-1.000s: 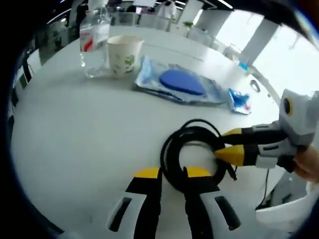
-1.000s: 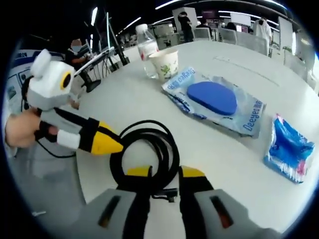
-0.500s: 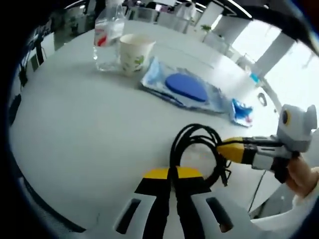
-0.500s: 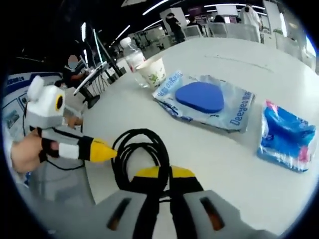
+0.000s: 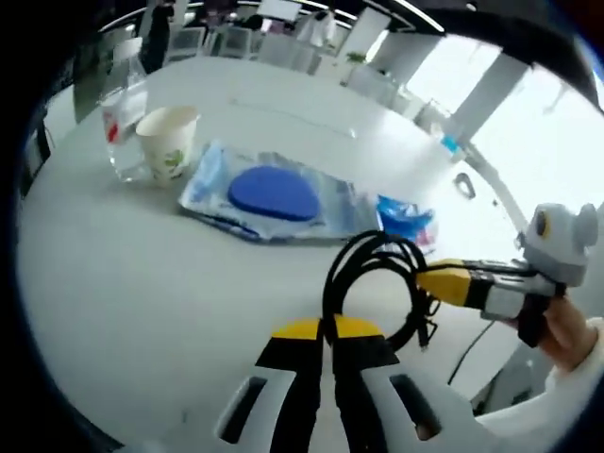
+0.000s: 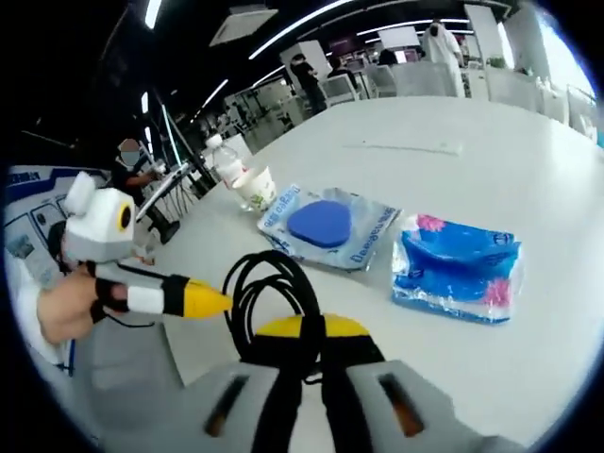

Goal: Arrange the tabletop items into an orderly group along one side of the table until the central work area is clear of visible clutter.

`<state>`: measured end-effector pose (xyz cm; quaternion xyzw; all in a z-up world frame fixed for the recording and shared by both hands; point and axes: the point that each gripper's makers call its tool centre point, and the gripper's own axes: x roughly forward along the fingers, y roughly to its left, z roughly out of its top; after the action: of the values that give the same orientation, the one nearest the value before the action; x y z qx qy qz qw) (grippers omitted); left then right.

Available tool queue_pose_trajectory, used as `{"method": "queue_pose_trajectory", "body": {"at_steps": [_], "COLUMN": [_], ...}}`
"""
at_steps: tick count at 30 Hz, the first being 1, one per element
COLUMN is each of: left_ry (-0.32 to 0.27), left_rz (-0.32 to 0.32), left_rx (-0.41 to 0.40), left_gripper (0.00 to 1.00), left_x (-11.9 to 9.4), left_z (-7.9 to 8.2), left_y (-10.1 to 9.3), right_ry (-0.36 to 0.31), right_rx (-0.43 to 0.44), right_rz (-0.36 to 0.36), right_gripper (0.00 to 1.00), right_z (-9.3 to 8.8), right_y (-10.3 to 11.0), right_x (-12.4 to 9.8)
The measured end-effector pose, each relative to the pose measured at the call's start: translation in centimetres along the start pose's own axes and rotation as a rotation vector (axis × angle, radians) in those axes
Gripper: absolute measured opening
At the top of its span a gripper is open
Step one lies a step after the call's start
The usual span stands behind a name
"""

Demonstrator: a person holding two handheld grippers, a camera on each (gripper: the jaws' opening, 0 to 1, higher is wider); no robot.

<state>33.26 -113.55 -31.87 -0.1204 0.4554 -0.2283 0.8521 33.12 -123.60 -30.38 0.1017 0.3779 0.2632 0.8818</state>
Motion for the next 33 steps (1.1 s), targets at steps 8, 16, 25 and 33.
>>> {"method": "queue_pose_trajectory", "body": {"at_steps": [8, 16, 25, 33], "left_ry": [0.050, 0.105, 0.137, 0.160], "left_rz": [-0.074, -0.124, -0.133, -0.136], "left_rx": [0.081, 0.160, 0.146, 0.171], "left_gripper": [0.00, 0.00, 0.00, 0.00], "left_x": [1.8, 2.6, 3.4, 4.2], "left_z": [-0.2, -0.2, -0.9, -1.7], "left_y": [-3.9, -6.2, -5.0, -5.1], "right_ry": [-0.033, -0.079, -0.074, -0.050], "right_rx": [0.086, 0.209, 0.210, 0.219], "right_rz": [-0.081, -0.138, -0.141, -0.158], "right_gripper": [0.02, 0.02, 0.02, 0.02], "right_z": [-1.1, -1.9, -2.4, -3.5], "right_y": [-3.1, -5.0, -4.7, -5.5], "right_x": [-3.0, -4.2, -3.3, -2.7]}}
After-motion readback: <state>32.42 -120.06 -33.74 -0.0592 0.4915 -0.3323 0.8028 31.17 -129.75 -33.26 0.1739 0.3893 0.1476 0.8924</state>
